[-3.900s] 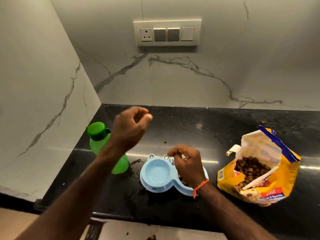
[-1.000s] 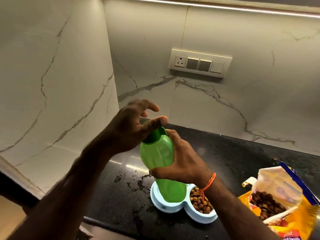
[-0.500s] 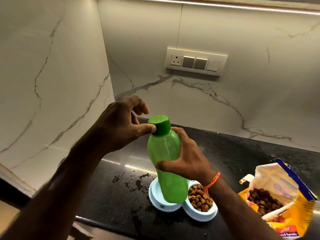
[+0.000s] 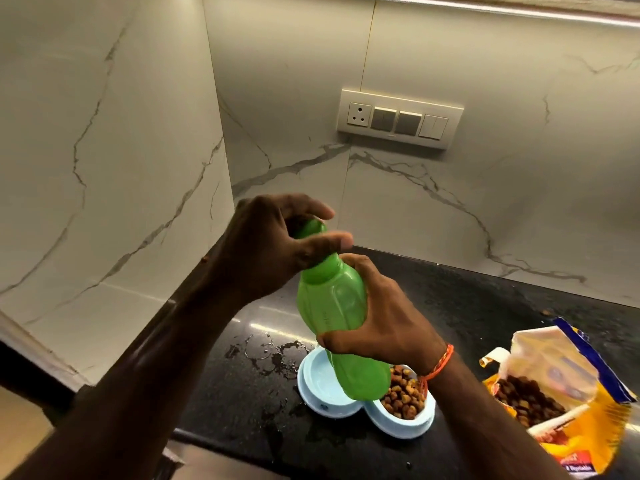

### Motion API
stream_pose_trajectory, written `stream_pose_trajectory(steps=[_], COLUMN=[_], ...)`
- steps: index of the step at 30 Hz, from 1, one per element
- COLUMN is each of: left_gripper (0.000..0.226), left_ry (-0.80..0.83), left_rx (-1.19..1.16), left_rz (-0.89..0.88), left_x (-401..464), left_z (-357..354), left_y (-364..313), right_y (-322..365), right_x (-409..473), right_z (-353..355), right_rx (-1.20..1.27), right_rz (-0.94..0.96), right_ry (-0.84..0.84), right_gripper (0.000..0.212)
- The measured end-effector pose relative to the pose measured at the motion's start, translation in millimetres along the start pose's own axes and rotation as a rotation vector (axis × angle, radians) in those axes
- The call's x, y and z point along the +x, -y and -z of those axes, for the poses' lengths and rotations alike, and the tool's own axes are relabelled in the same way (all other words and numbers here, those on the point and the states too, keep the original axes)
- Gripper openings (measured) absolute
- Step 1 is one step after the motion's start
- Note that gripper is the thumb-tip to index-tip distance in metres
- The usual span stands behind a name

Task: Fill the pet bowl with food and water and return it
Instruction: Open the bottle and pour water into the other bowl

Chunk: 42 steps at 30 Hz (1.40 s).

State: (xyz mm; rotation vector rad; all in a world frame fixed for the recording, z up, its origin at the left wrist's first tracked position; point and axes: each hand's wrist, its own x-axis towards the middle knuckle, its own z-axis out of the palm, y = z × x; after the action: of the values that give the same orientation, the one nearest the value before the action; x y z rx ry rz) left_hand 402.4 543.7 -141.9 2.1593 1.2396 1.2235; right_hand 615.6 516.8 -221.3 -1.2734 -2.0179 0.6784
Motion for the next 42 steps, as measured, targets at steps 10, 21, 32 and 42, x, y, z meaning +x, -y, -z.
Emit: stream_pose_trajectory(steps=[10, 21, 32, 42], left_gripper=[0.044, 0.04, 0.034, 0.041], left_ry=[-0.22, -0.077, 0.051, 0.099], left_rx=[-0.154, -0.447, -0.486, -0.494], left_rz=[0.157, 0.455, 0.564, 0.607], left_x=[-6, -37, -60, -60], left_z=[6, -46, -70, -81], left_y=[-1, 52, 85, 97], right_y=[-22, -40, -59, -60], right_x=[-24, -52, -83, -82], right_z=[25, 25, 13, 2], right_rx=[-0.133, -0.377, -0.553, -0.644], right_rz=[-0.097, -0.254, -0.424, -0.499], right_ry=[0.028, 0.216, 0.392, 0.456], right_gripper=[0.099, 0.102, 0.097, 0.103])
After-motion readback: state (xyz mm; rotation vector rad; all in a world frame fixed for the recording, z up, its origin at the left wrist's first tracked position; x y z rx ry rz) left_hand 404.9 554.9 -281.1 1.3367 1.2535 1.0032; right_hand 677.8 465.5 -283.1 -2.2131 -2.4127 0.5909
